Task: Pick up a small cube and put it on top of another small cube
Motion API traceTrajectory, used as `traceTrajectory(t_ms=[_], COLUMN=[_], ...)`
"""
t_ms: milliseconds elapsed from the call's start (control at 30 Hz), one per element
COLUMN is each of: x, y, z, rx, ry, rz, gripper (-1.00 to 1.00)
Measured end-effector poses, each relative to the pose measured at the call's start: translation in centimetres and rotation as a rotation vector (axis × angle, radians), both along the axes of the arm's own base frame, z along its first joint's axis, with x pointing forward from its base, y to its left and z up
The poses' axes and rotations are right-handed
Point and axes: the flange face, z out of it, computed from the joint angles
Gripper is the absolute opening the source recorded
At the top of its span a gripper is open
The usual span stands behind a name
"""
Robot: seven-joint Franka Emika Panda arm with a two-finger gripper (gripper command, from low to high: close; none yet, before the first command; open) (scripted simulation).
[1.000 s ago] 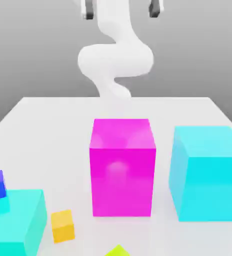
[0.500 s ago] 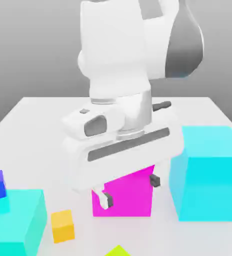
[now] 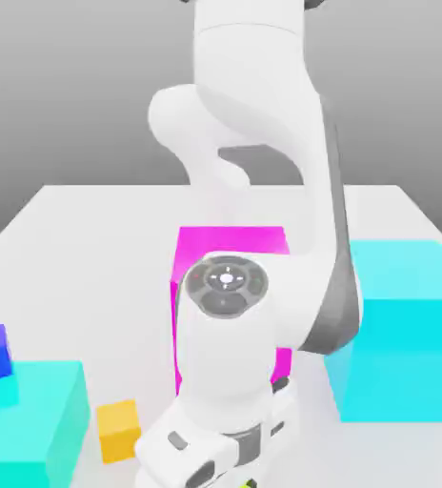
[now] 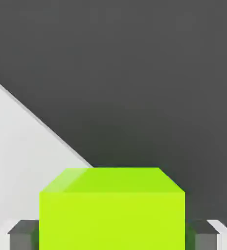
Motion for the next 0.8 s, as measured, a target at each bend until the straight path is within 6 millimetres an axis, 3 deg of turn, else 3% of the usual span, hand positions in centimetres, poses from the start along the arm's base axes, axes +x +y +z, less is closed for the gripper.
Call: traceTrajectory(t_ms=[100,267,400,567,700,800], x=[0.0,0.3,-1.2,-4.7,-8.6,-10.7], y=[0.0,-0.1,-3.9,-9.2,-13.5,-14.1], z=[0.0,6.4,10.0,13.0,14.0,11.7], rx=[0.0,0.008,-0.004,-0.021,-0.019,-0.003], ry=[0.0,-0.008,-0.025,-0.036,-0.036,-0.008], rz=[0.001,0.028,0.167,0.355,0.481,0.479], gripper=[-1.0,-1.0,-1.0,-1.0,-1.0,-1.0])
